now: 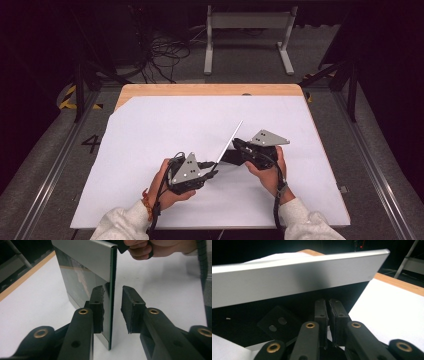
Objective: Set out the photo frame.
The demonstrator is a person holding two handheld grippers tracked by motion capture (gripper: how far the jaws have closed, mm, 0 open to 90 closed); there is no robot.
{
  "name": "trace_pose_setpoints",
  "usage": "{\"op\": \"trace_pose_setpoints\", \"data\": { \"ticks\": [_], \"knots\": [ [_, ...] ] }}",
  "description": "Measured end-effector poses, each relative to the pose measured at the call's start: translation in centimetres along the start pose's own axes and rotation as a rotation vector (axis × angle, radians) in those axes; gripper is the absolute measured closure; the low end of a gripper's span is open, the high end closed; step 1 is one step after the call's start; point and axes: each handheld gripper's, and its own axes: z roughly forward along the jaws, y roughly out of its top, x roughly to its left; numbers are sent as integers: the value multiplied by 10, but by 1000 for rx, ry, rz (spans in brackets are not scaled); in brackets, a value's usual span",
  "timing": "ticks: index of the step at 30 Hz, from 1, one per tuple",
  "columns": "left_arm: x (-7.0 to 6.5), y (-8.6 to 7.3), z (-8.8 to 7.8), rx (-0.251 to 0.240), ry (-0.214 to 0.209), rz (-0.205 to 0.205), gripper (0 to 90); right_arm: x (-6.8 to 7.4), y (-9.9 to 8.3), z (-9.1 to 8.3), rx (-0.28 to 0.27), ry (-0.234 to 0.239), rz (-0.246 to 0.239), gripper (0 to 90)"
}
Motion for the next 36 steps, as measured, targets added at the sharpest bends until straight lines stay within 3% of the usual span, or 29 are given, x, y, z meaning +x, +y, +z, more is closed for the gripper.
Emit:
{"op": "trace_pose_setpoints", "data": {
  "ticks": [10,23,36],
  "knots": [
    [4,-3,6,10,-27,-19,801,0,3,4,-6,21,-1,892],
    [-1,2,17,-1,-32,-21,781,-1,3,12,-4,41,15,894],
    [-4,5,22,-11,-36,-21,766,3,3,17,1,26,11,900]
  ]
}}
